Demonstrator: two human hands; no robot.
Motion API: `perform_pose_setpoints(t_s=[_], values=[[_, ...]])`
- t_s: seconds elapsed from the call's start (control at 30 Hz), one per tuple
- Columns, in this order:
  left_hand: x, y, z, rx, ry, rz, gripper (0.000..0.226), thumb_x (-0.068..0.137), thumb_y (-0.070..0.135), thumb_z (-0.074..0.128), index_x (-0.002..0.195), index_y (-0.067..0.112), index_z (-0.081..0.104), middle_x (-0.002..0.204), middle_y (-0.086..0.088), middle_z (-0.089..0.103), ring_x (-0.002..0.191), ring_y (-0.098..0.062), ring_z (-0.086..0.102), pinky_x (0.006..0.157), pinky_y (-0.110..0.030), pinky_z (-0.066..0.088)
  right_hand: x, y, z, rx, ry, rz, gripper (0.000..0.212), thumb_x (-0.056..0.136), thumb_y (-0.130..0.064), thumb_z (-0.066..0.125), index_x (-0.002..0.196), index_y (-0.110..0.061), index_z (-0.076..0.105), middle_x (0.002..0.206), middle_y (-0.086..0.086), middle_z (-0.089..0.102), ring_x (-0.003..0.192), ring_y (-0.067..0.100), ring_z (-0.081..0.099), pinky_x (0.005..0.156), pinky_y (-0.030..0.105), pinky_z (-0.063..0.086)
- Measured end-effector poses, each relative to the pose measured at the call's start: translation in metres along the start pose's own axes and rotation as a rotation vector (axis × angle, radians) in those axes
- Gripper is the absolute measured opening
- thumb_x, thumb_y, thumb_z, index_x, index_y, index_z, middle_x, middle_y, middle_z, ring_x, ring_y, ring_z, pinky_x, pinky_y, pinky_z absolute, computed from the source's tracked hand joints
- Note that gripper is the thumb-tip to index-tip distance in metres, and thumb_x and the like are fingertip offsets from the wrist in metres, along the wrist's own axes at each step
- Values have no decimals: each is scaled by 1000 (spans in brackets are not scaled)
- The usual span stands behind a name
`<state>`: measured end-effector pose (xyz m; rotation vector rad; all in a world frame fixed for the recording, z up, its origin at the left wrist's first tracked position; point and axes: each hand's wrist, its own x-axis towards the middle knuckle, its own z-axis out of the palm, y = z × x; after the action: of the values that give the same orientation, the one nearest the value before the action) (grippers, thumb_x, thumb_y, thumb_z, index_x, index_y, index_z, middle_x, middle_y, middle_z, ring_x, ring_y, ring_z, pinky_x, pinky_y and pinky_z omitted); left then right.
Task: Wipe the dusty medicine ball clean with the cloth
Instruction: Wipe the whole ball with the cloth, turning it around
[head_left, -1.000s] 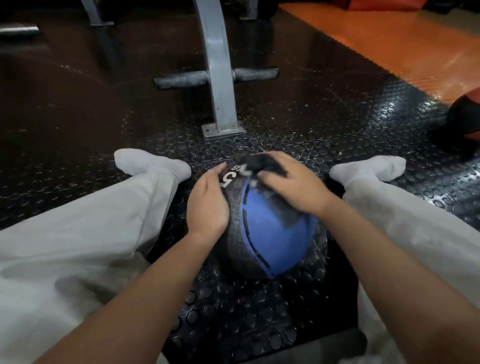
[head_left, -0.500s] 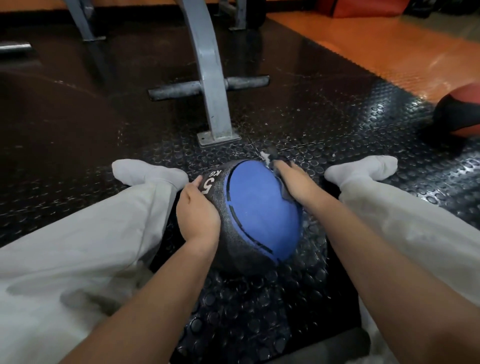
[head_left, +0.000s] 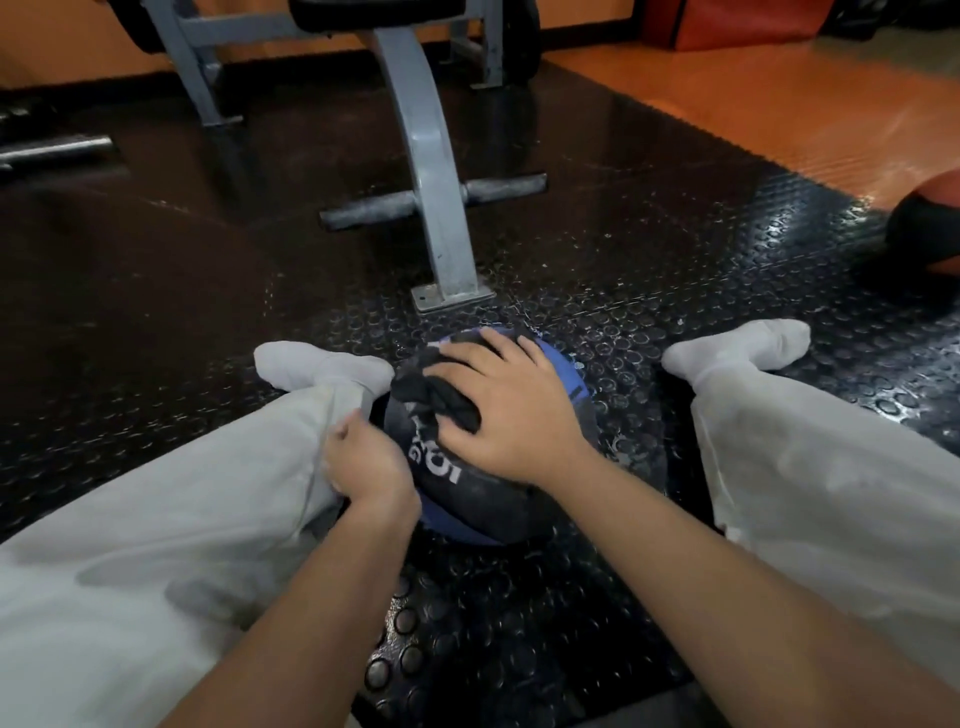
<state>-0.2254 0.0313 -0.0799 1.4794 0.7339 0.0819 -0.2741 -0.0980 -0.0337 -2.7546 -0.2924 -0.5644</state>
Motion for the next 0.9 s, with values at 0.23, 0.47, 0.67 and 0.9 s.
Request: perform_pose_setpoints(t_s=[0.23,0.47,0.67,0.9], values=[[-32,42,16,382,-491,428,30,101,34,44,127,27,59,131,10,56,121,-9,48,106,-28,35,-69,30,16,474,424,316,45,85,-38,47,129,-29,54,137,-6,50,130,21,44,107,48,35],[-77,16,18,655,-373,723,45,99,39,42,142,24,49,148,9,45,138,-12,37,116,-36,27,-99,52,22,1038,570,598,38,93,-17,46,129,-3,50,122,8,57,92,-4,59,87,14,46],[-96,-6,20,759,-180,800,57,95,46,32,143,20,47,150,-1,44,140,-23,35,115,-46,27,-97,93,48,1270,311,1143,58,68,-64,48,101,-24,73,112,1,69,110,21,60,104,45,42],[-61,19,25,675,-218,675,45,100,30,30,138,28,53,147,6,48,136,-19,41,112,-38,32,-68,5,19,538,493,766,44,89,-35,47,130,-20,52,133,5,53,125,25,46,104,37,34]])
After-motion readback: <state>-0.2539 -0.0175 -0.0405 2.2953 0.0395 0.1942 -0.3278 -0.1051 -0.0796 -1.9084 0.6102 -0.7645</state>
